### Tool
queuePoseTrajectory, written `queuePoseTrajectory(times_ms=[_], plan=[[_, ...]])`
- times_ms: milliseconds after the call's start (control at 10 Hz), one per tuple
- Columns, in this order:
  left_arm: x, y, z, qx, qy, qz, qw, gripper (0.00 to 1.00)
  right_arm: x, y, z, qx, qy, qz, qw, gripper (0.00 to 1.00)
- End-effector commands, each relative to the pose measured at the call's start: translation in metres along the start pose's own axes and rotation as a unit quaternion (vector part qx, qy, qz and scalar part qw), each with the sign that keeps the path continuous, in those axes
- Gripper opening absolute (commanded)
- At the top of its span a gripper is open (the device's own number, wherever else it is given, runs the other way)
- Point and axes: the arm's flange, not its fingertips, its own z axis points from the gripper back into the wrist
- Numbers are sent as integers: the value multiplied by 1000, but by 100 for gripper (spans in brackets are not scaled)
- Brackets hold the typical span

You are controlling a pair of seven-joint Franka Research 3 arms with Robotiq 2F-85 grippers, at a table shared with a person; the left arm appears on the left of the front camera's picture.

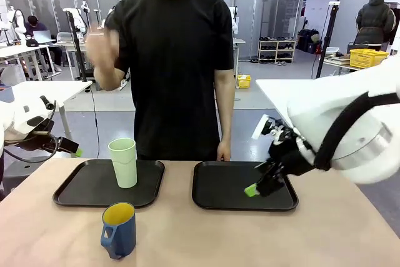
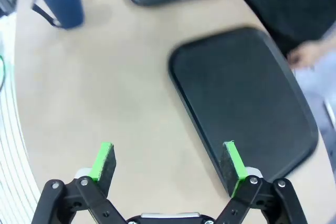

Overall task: Sort and store the cups by type.
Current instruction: Pick up the Handle plastic cup and place it into the empty Flat Tray.

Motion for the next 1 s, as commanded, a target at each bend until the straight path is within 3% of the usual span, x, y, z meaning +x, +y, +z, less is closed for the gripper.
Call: queuePoseTrajectory(times_ms=[0,100,300,500,600,900], plan=[[0,-1,2,2,-1,-4,1000,100,-28,18,57,16,78,-27,996,100],[0,-1,2,2,-1,-4,1000,100,-34,15,71,4,139,-42,989,100],[0,-1,2,2,-1,-4,1000,100,-32,10,85,22,169,-50,984,100],[0,-1,2,2,-1,-4,1000,100,-26,-1,74,58,177,-39,982,100],[0,-1,2,2,-1,-4,1000,100,-37,-5,76,24,173,-43,984,100],[0,-1,2,2,-1,-4,1000,100,-37,-5,76,24,173,-43,984,100]])
